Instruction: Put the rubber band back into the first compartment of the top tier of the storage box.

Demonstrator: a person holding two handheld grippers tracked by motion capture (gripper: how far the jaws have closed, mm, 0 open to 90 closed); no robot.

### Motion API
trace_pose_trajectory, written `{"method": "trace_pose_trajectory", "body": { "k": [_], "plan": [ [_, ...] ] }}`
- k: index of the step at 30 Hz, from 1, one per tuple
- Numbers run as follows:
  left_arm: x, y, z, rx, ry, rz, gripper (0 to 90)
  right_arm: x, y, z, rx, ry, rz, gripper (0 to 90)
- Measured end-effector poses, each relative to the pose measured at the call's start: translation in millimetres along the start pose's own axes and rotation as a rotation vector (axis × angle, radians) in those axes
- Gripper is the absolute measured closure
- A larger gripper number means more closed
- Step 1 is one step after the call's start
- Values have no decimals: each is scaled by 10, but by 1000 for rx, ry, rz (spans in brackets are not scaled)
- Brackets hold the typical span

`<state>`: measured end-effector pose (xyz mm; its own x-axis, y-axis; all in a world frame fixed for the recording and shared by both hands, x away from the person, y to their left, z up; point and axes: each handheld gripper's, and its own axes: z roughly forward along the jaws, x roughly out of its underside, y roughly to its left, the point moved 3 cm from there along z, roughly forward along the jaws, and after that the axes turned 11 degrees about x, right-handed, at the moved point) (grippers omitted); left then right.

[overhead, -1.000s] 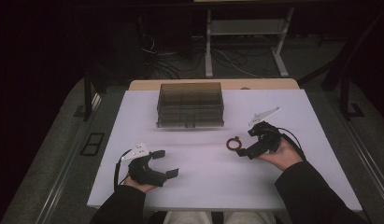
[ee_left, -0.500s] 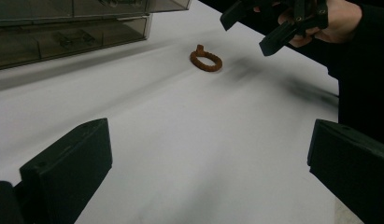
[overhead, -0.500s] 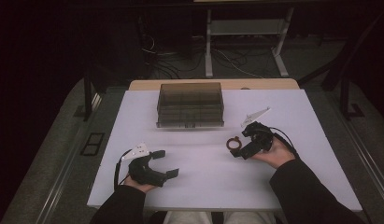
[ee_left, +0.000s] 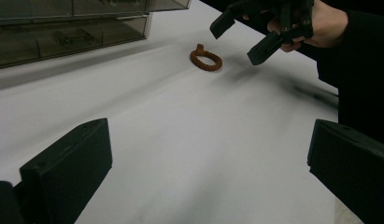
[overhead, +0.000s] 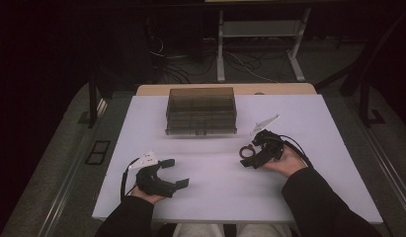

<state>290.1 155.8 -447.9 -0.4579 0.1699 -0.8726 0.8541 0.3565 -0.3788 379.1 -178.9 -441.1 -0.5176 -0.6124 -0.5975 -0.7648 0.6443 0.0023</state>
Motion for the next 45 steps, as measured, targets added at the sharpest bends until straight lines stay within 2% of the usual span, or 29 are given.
{"method": "trace_pose_trajectory", "body": {
  "k": [9,13,27,31,37,40,45],
  "plan": [
    [1,0,2,1,1,-1,0,19,-15,101,-10,16,1,2],
    [0,1,1,1,0,-1,0,27,-22,113,-30,17,-15,134],
    [1,2,0,0,1,0,0,62,-25,185,-41,61,-46,349],
    [2,2,2,1,1,0,0,64,-30,184,-26,61,-46,452],
    [3,0,5,4,5,2,0,70,-45,176,7,64,-48,655],
    [3,1,5,4,4,2,0,75,-47,172,23,66,-64,726],
    [4,1,4,3,5,2,0,77,-34,173,16,69,-78,811]
  ]
}}
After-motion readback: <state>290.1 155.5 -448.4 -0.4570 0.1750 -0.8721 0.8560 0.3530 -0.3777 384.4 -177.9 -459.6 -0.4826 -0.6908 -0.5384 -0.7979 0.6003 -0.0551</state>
